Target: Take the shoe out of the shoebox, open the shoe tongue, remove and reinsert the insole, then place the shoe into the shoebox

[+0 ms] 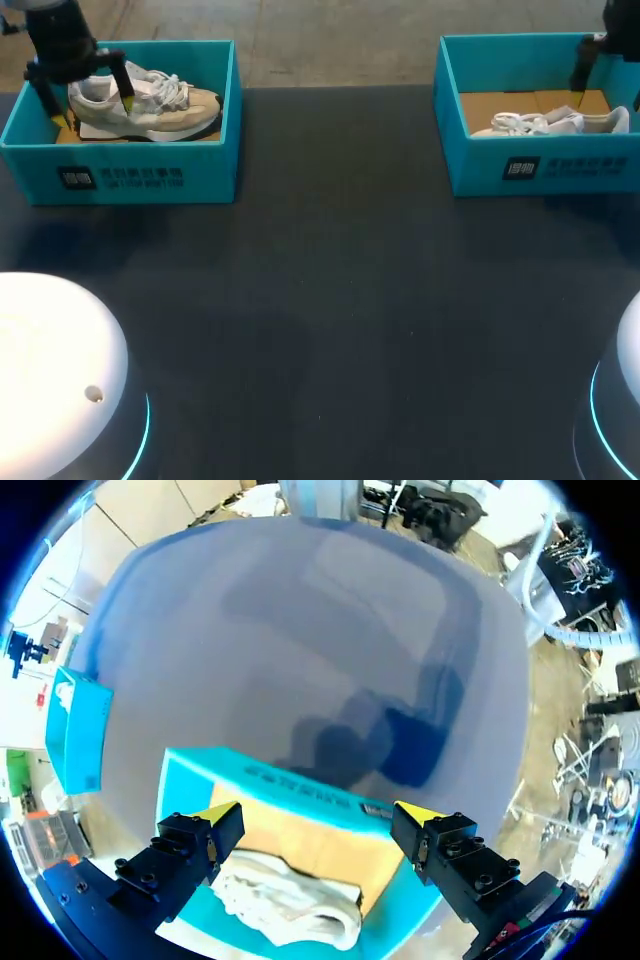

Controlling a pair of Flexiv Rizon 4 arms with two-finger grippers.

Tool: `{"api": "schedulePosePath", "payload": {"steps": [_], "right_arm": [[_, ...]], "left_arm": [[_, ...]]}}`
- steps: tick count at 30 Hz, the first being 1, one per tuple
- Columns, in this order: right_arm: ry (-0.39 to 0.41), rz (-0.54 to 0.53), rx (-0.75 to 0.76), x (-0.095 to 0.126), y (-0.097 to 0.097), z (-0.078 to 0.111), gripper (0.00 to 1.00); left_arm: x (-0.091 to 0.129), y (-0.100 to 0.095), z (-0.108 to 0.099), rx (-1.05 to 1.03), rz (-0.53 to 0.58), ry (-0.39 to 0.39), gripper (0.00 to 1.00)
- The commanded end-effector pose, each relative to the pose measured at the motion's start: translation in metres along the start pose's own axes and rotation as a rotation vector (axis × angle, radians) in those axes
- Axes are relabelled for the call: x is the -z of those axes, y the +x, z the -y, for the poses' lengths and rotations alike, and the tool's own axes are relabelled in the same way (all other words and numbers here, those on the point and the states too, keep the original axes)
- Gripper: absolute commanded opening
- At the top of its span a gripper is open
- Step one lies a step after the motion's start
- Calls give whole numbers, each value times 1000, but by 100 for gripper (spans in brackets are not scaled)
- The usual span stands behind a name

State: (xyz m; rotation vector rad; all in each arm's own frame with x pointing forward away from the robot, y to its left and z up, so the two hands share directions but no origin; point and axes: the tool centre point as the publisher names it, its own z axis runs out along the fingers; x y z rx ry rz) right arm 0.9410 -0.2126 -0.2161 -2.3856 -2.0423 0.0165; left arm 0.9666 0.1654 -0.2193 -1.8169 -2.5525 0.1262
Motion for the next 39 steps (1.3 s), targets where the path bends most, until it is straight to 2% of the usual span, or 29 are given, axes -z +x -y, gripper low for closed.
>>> {"api": "schedulePosePath", "payload": {"steps": [1,7,11,27,29,31,33,36,39], "right_arm": [[-3,0,-2,0,0,2,100],[-3,0,-2,0,0,2,100],[-3,0,-2,0,0,2,100],[-3,0,-2,0,0,2,100],[-3,0,-2,0,0,2,100],[-3,0,-2,0,0,2,100],[-3,0,-2,0,0,2,100],[-3,0,-2,0,0,2,100],[-3,0,-2,0,0,2,100]], "left_arm": [[6,-3,-39,-10,-32,37,100],[15,4,-91,-28,-40,35,100],[23,2,-126,-30,-61,-62,100],[25,-2,-127,-40,-57,-49,100],[24,-7,-135,-68,-47,-80,100],[22,-9,-146,-131,-43,-42,100],[12,-9,-159,-152,-49,-85,100],[-3,-9,-179,-182,-96,-61,100],[-12,-7,-195,-207,-116,-74,100]]}}
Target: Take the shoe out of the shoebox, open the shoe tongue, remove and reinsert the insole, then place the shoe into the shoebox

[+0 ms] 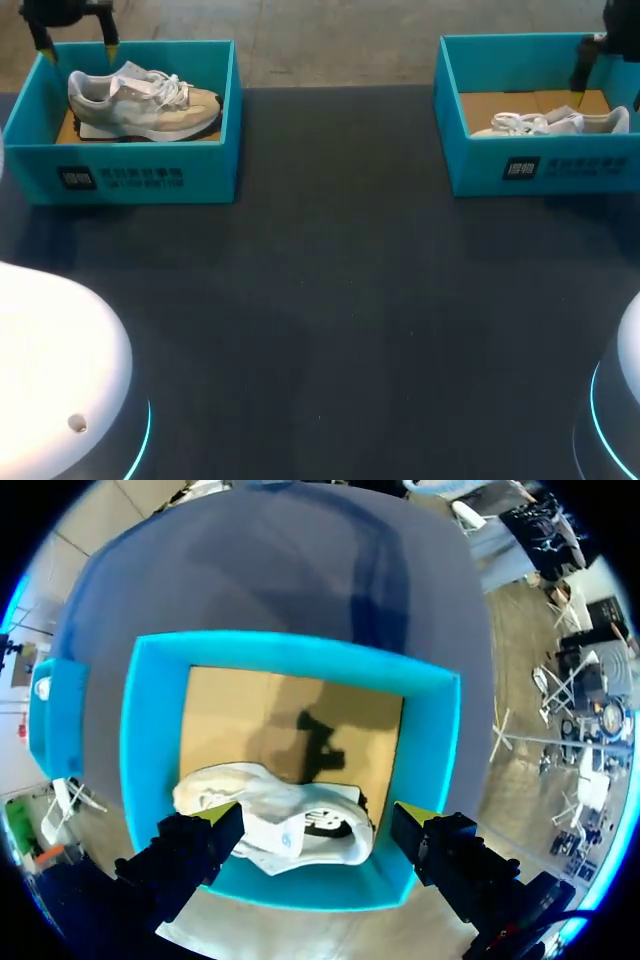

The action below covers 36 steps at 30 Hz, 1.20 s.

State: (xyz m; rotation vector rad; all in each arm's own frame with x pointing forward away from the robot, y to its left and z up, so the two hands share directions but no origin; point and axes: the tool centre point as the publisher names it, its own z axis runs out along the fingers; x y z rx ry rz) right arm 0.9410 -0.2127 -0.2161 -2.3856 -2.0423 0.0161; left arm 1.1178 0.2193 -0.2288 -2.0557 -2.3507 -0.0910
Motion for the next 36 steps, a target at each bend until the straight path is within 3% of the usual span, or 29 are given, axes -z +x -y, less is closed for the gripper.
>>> {"api": "schedulePosePath", "payload": {"steps": [1,16,26,36], "right_arm": [[-3,0,-2,0,0,2,100],[-3,0,-2,0,0,2,100],[-3,0,-2,0,0,2,100],[-3,0,-2,0,0,2,100]], "left_arm": [[-19,-1,-38,-14,-17,33,100],[-39,32,-84,-83,-68,56,100],[-54,53,-83,-153,-82,82,100],[-59,52,-78,-193,-89,60,100]]}}
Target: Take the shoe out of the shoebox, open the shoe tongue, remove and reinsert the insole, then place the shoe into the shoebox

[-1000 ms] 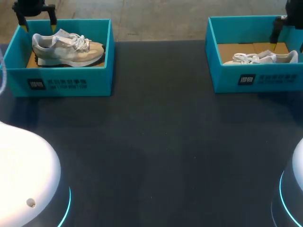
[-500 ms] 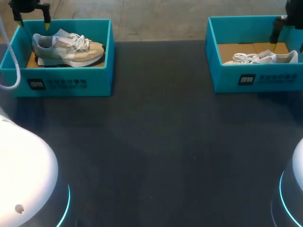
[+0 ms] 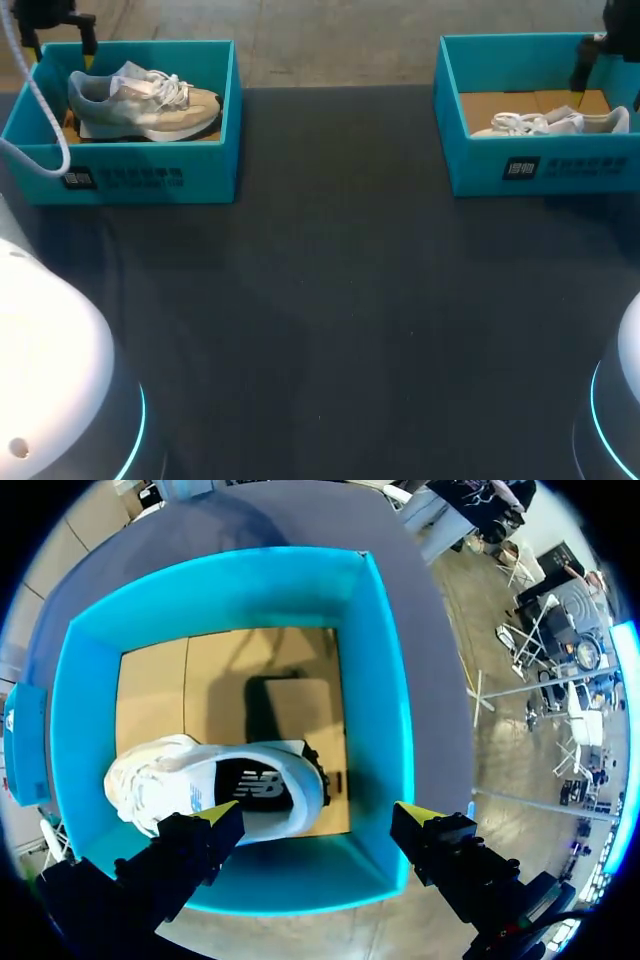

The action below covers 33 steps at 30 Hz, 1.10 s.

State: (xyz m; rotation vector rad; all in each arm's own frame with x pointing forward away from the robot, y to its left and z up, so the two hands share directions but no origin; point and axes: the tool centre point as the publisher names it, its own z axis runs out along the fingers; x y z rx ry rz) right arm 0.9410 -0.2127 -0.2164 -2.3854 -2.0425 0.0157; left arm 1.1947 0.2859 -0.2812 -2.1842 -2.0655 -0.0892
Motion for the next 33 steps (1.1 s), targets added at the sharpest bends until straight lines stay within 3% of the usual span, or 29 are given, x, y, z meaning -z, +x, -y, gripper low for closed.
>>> {"api": "schedulePosePath", "payload": {"steps": [1,8,21,23,25,29,33], "right_arm": [[-3,1,-2,0,0,2,100],[-3,1,-2,0,0,2,100],[-3,1,-2,0,0,2,100],[-3,1,-2,0,0,2,100],[-3,1,-2,0,0,2,100],[-3,1,-2,0,0,2,100],[-3,1,-2,0,0,2,100]], "left_arm": [[-1,-2,5,0,-4,-11,100],[-1,-2,5,0,-4,-11,100],[-34,-16,1,50,-7,-19,100],[-38,-15,0,54,-12,-12,85],[-41,-14,1,51,-15,-18,84],[-46,-12,1,56,-17,-15,84],[-52,-11,1,54,-21,-13,93]]}}
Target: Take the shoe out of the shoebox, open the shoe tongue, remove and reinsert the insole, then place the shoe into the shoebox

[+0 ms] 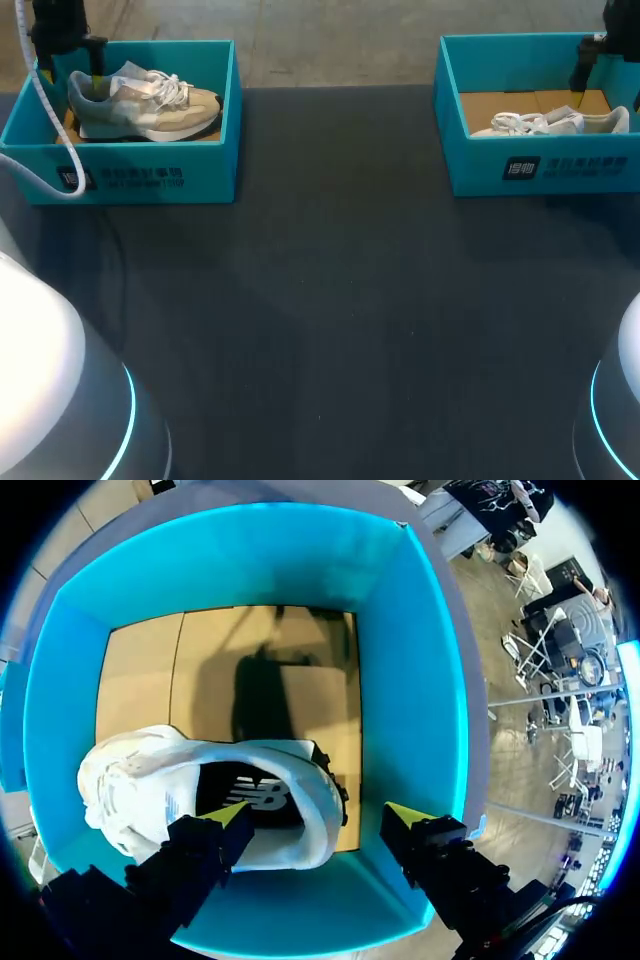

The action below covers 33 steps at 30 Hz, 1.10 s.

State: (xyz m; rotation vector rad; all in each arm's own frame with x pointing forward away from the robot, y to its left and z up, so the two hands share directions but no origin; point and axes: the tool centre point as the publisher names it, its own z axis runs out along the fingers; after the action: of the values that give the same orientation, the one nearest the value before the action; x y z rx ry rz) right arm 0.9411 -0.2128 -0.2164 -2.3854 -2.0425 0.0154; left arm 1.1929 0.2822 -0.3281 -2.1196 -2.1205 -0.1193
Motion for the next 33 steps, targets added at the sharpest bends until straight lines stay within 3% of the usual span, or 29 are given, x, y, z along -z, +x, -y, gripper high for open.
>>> {"api": "schedulePosePath", "payload": {"steps": [1,5,21,33], "right_arm": [[-3,1,-2,0,0,2,100],[-3,1,-2,0,0,2,100],[-3,1,-2,0,0,2,100],[-3,1,-2,0,0,2,100]], "left_arm": [[-8,0,2,-4,-5,-7,95],[-16,-1,-1,-2,-8,-2,100],[-43,-8,-12,48,-9,15,92],[-54,-2,-12,49,18,18,84]]}}
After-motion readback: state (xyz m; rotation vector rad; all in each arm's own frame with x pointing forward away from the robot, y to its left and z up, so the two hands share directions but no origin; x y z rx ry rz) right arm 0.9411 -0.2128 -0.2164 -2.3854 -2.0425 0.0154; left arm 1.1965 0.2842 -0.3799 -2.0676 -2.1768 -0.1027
